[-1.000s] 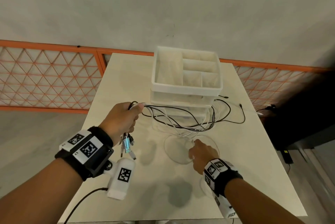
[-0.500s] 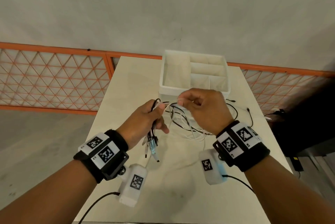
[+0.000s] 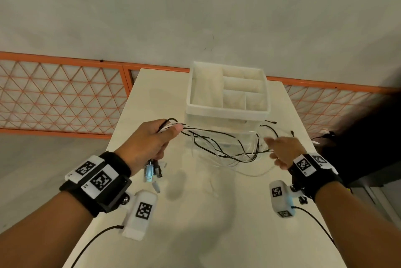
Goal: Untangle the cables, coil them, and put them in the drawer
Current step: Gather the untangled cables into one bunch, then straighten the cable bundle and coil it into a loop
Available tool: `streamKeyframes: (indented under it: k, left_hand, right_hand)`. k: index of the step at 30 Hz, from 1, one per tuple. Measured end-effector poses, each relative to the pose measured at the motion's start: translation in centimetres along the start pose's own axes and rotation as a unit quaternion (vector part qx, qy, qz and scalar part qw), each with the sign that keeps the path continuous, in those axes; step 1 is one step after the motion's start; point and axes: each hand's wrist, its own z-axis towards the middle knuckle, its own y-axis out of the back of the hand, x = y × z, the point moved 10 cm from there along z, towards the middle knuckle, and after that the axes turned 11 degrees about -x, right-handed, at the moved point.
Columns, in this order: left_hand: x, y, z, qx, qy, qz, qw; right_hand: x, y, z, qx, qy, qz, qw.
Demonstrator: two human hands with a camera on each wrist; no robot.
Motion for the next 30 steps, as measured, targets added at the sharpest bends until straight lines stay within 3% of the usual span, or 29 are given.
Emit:
streamKeyframes:
  k: [1, 3, 8, 12, 15, 17, 19, 20, 23, 26, 28, 30]
  left_hand:
    - [-0.2, 0.2, 0.1, 0.005, -0.002, 0.024, 1.000]
    - [0.0, 0.3, 0.1, 0.014, 0.001, 0.086, 0.996]
    - [1.5, 0.0, 0.4, -0.004, 0.015, 0.145, 0.989]
    - [2.2, -0.1, 0.4, -0.039, 0.016, 0.129, 0.991]
    - [2.2, -0.3, 0.1, -0.045, 0.006, 0.132, 0.990]
    - [2.0, -0.6, -0.1, -0.044, -0.014, 0.155, 0.987]
    - [1.9, -1.0, -0.4, -0.040, -0.033, 0.179, 0.982]
    - [1.8, -1.3, -0.5, -0.035, -0.042, 0.192, 0.980]
    - [1.6, -2.2, -0.7, -0.008, -0.066, 0.253, 0.965]
    - [0.9, -3.8, -1.0, 0.033, -0.082, 0.296, 0.951]
    - [-0.2, -5.0, -1.4, 0.054, -0.094, 0.293, 0.950]
    - [-1.6, -6.4, -2.1, 0.084, -0.113, 0.260, 0.955]
  right_hand:
    - [-1.0, -0.3, 0.2, 0.023, -0.041, 0.028, 0.998]
    - [-0.1, 0.8, 0.7, 0.015, -0.031, 0.081, 0.996]
    - [9.4, 7.4, -1.3, -0.104, 0.193, 0.166, 0.961]
    - [11.7, 8.6, -3.0, -0.118, 0.250, 0.210, 0.938]
    - [8.1, 5.0, -1.3, -0.089, 0.221, 0.092, 0.967]
    - [3.5, 0.6, -0.1, -0.004, 0.163, -0.019, 0.986]
    - [-0.9, -3.5, -0.4, 0.096, 0.118, -0.129, 0.980]
    - [-2.0, -4.6, -0.8, 0.111, 0.121, -0.174, 0.971]
    - [1.5, -4.6, -3.9, 0.051, 0.239, -0.184, 0.952]
    - [7.9, -3.7, -10.2, 0.075, 0.352, -0.024, 0.933]
    - [12.0, -3.6, -15.1, 0.108, 0.439, 0.027, 0.892]
    - [14.1, -5.0, -18.2, 0.120, 0.515, -0.013, 0.848]
